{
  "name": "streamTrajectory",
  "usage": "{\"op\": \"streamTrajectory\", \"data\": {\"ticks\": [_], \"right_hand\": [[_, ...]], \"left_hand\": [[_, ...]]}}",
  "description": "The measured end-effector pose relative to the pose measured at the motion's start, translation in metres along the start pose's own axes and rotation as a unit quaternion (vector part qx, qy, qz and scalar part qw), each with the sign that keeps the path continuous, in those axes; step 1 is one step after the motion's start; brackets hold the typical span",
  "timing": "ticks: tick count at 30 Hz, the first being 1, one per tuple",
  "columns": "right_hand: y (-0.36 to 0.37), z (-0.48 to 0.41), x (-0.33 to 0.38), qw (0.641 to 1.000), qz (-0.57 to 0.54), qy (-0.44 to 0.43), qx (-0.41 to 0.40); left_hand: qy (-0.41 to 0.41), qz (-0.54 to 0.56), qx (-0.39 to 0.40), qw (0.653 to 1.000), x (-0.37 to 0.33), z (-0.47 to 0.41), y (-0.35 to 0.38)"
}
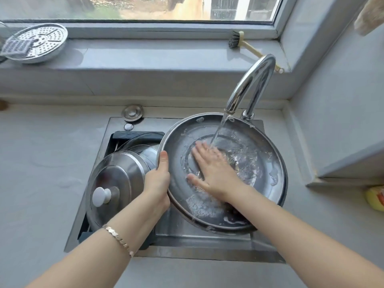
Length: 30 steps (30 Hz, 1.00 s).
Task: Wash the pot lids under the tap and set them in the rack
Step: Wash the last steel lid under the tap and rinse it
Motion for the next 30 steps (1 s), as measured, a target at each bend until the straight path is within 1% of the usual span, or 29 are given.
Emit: {"op": "streamTrajectory", "data": {"ticks": [2,3,4,5,6,8,10,11,12,14,16,17,18,20,21,23,25,26,28,30], "right_hand": [[0.006,0.010,0.021,0.994,-0.019,-0.104,0.014],[0.009,0.019,0.023,0.989,-0.027,-0.146,0.024],[0.011,0.028,0.018,0.985,-0.028,-0.168,0.032],[0.012,0.032,0.007,0.985,-0.021,-0.166,0.031],[0.011,0.032,-0.005,0.990,-0.006,-0.142,0.020],[0.006,0.023,-0.027,0.998,0.016,-0.059,-0.006],[0.001,0.012,-0.028,1.000,0.012,0.002,-0.018],[0.001,0.009,-0.020,1.000,0.005,0.006,-0.019],[0.002,0.009,-0.010,1.000,-0.006,-0.007,-0.018],[0.007,0.019,0.006,0.997,-0.041,-0.072,-0.010],[0.014,0.032,0.004,0.990,-0.070,-0.122,-0.002],[0.018,0.036,-0.004,0.988,-0.086,-0.126,-0.002],[0.021,0.039,-0.015,0.987,-0.109,-0.115,-0.006],[0.030,0.046,-0.039,0.987,-0.147,-0.049,-0.038],[0.034,0.049,-0.050,0.986,-0.153,-0.002,-0.064],[0.042,0.053,-0.066,0.978,-0.153,0.106,-0.098],[0.046,0.054,-0.072,0.956,-0.195,0.201,-0.083],[0.048,0.052,-0.069,0.946,-0.226,0.225,-0.067],[0.047,0.046,-0.056,0.935,-0.256,0.242,-0.039],[0.044,0.038,-0.037,0.940,-0.239,0.240,-0.030]], "left_hand": [[0.015,0.000,-0.006,1.000,-0.008,-0.001,0.000],[0.020,0.001,-0.008,1.000,-0.011,-0.004,-0.003],[0.025,0.001,-0.011,1.000,-0.013,-0.007,-0.006],[0.030,-0.002,-0.012,0.999,-0.014,-0.009,-0.010],[0.033,-0.005,-0.013,0.999,-0.015,-0.010,-0.013],[0.036,-0.020,-0.012,0.999,-0.014,-0.008,-0.014],[0.037,-0.029,-0.011,0.999,-0.012,-0.005,-0.012],[0.043,-0.030,-0.014,0.998,-0.015,-0.003,-0.011],[0.049,-0.033,-0.020,0.998,-0.018,-0.002,-0.011],[0.066,-0.045,-0.027,0.996,-0.025,-0.004,-0.012],[0.092,-0.064,-0.035,0.993,-0.035,-0.003,-0.016],[0.111,-0.079,-0.039,0.990,-0.040,-0.003,-0.018],[0.133,-0.099,-0.043,0.985,-0.045,-0.004,-0.020],[0.196,-0.141,-0.046,0.969,-0.056,-0.001,-0.021],[0.231,-0.157,-0.045,0.959,-0.062,0.000,-0.021],[0.274,-0.182,-0.038,0.944,-0.071,0.001,-0.020],[0.297,-0.196,-0.042,0.934,-0.077,0.002,-0.019],[0.299,-0.196,-0.048,0.933,-0.078,0.002,-0.018],[0.291,-0.182,-0.067,0.937,-0.077,0.004,-0.018],[0.276,-0.148,-0.091,0.945,-0.074,0.005,-0.017]]}}
Point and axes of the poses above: each hand's wrist, its own z-axis away from the middle knuckle, its own y-axis out of the palm, x = y × z, the point moved 2 cm from there along -z, towards the middle knuckle, and after that the axes turned 8 degrees about y, right-handed, at the moved point
